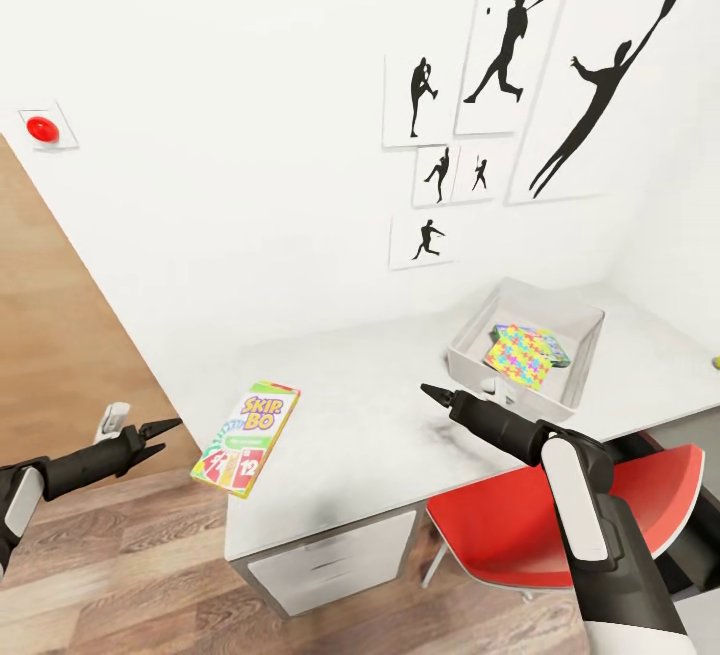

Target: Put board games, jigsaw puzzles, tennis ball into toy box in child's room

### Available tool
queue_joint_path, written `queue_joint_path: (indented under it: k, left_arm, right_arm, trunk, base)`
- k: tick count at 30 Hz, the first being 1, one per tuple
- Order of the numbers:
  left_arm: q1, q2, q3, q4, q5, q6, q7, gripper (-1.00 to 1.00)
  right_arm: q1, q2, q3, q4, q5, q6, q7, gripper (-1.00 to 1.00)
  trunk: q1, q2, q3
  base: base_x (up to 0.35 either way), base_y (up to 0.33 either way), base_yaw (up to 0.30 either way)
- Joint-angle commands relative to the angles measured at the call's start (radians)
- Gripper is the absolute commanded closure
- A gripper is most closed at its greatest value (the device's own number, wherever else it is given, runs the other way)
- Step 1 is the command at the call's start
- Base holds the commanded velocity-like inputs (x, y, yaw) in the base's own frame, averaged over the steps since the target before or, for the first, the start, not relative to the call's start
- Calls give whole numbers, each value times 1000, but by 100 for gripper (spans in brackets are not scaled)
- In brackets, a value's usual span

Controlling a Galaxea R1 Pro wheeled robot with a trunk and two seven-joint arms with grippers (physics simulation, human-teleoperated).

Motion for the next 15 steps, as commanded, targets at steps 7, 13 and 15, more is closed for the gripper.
queue_joint_path:
  k: [7,13,15]
  left_arm:
    - [-1,0,1,0,4,4,-4,-100]
    - [-1,-1,-4,0,6,5,-7,-100]
    - [-1,-1,-2,0,5,5,-9,-100]
  right_arm:
    - [-1,1,-2,0,8,6,10,-100]
    - [-1,1,-1,0,8,8,10,-100]
    - [-1,1,-1,0,8,8,10,-100]
  trunk:
    - [1,-2,-2]
    - [1,-2,-2]
    - [1,-2,-2]
  base:
    - [0,1,0]
    - [0,0,0]
    - [0,0,0]
